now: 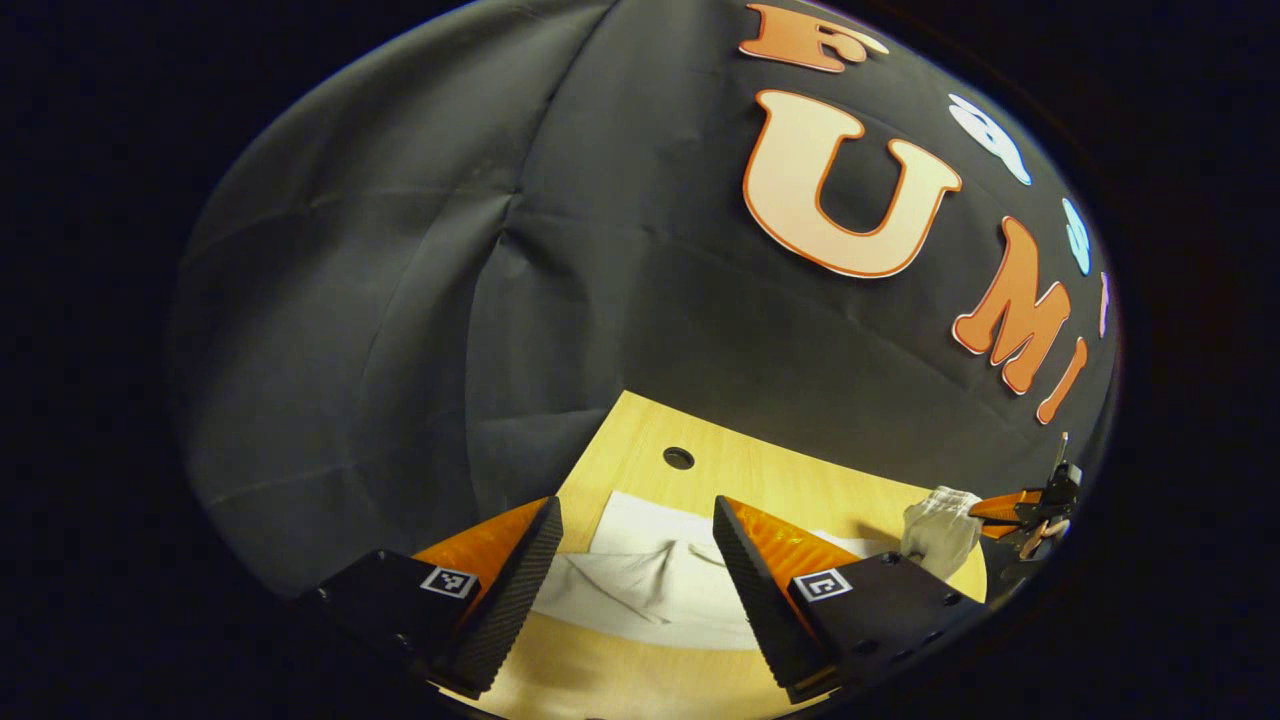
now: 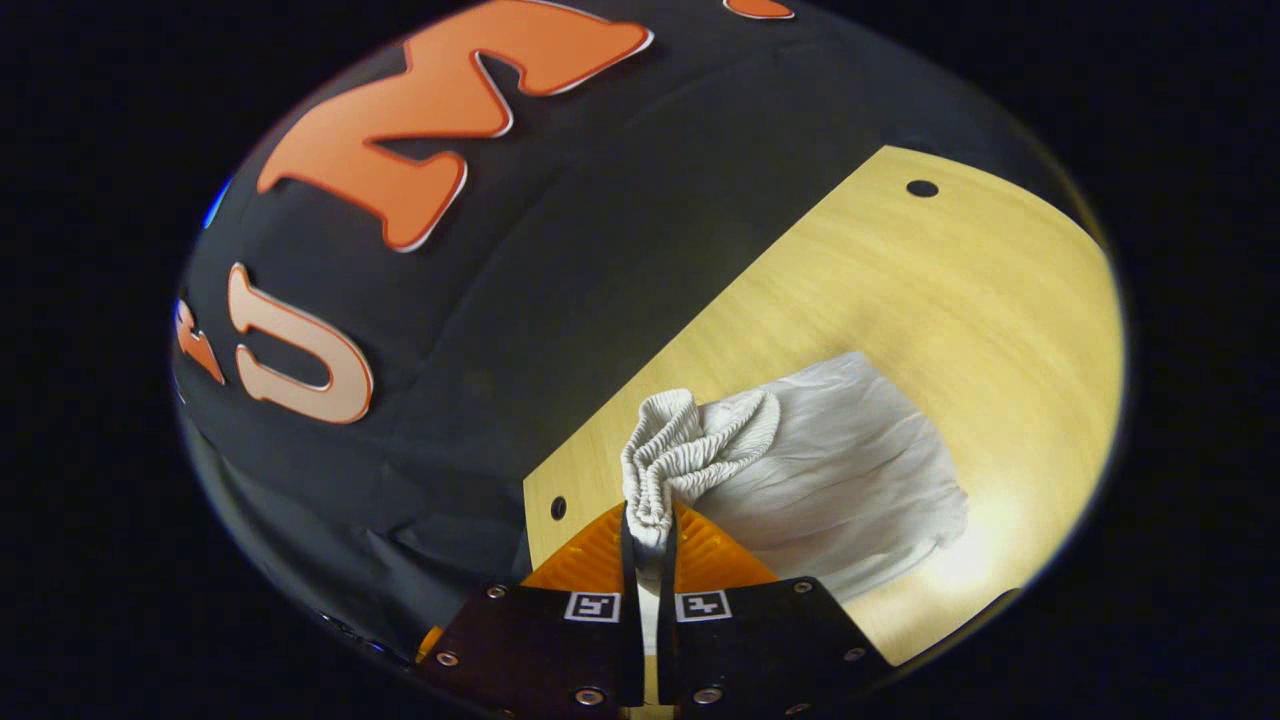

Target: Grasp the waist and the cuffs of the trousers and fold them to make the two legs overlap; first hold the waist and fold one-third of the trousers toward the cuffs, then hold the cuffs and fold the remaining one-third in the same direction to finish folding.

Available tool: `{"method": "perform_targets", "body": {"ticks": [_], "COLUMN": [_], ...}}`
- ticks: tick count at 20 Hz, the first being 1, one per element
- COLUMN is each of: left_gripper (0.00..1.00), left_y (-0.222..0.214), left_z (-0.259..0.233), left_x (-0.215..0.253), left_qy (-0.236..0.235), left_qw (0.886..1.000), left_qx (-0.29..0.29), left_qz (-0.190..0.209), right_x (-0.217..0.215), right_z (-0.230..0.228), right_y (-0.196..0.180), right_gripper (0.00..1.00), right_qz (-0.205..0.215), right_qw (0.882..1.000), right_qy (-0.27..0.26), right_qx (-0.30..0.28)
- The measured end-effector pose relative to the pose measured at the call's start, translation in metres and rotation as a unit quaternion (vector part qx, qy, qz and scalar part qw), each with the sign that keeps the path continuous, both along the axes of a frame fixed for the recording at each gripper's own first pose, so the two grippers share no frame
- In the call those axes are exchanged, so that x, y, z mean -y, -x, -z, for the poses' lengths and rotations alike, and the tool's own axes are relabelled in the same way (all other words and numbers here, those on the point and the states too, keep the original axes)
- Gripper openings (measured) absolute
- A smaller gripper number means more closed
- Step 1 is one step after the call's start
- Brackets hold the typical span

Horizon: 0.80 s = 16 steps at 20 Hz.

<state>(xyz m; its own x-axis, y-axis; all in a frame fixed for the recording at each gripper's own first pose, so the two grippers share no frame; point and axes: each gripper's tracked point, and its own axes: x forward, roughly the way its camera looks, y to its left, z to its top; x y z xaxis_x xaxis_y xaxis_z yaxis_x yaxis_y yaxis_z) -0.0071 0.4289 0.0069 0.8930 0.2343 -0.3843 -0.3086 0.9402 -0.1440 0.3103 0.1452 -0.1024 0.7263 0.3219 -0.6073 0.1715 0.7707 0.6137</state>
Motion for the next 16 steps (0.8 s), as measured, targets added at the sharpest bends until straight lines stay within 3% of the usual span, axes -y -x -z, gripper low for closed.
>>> {"method": "perform_targets", "body": {"ticks": [4,5,6,8,9,12,13,14,16], "left_gripper": [1.0,0.95,0.99,0.95,0.99,0.95,0.99,0.95,0.99], "left_y": [0.016,0.022,0.025,0.025,0.028,0.029,0.03,0.03,0.028], "left_z": [0.003,0.005,0.007,0.011,0.012,0.017,0.02,0.02,0.025], "left_x": [-0.029,-0.033,-0.038,-0.045,-0.048,-0.05,-0.049,-0.048,-0.045], "left_qy": [0.006,0.009,0.01,0.009,0.009,0.018,0.021,0.024,0.037], "left_qw": [1.0,1.0,1.0,1.0,1.0,0.999,0.999,0.999,0.999], "left_qx": [-0.003,-0.006,-0.008,-0.012,-0.014,-0.019,-0.021,-0.022,-0.022], "left_qz": [-0.014,-0.017,-0.019,-0.024,-0.026,-0.028,-0.028,-0.028,-0.024], "right_x": [-0.012,-0.019,-0.023,-0.024,-0.031,-0.029,-0.026,-0.028,-0.044], "right_z": [-0.019,-0.025,-0.03,-0.03,-0.034,-0.061,-0.059,-0.059,-0.059], "right_y": [-0.057,-0.066,-0.079,-0.096,-0.101,-0.119,-0.114,-0.106,-0.1], "right_gripper": [0.06,0.06,0.06,0.06,0.08,0.25,0.4,0.37,0.54], "right_qz": [-0.032,-0.04,-0.047,-0.053,-0.051,-0.068,-0.075,-0.082,-0.092], "right_qw": [0.998,0.998,0.997,0.995,0.994,0.992,0.992,0.992,0.992], "right_qy": [0.028,0.033,0.037,0.052,0.06,0.055,0.054,0.049,0.036], "right_qx": [-0.036,-0.045,-0.054,-0.072,-0.081,-0.088,-0.087,-0.086,-0.084]}}
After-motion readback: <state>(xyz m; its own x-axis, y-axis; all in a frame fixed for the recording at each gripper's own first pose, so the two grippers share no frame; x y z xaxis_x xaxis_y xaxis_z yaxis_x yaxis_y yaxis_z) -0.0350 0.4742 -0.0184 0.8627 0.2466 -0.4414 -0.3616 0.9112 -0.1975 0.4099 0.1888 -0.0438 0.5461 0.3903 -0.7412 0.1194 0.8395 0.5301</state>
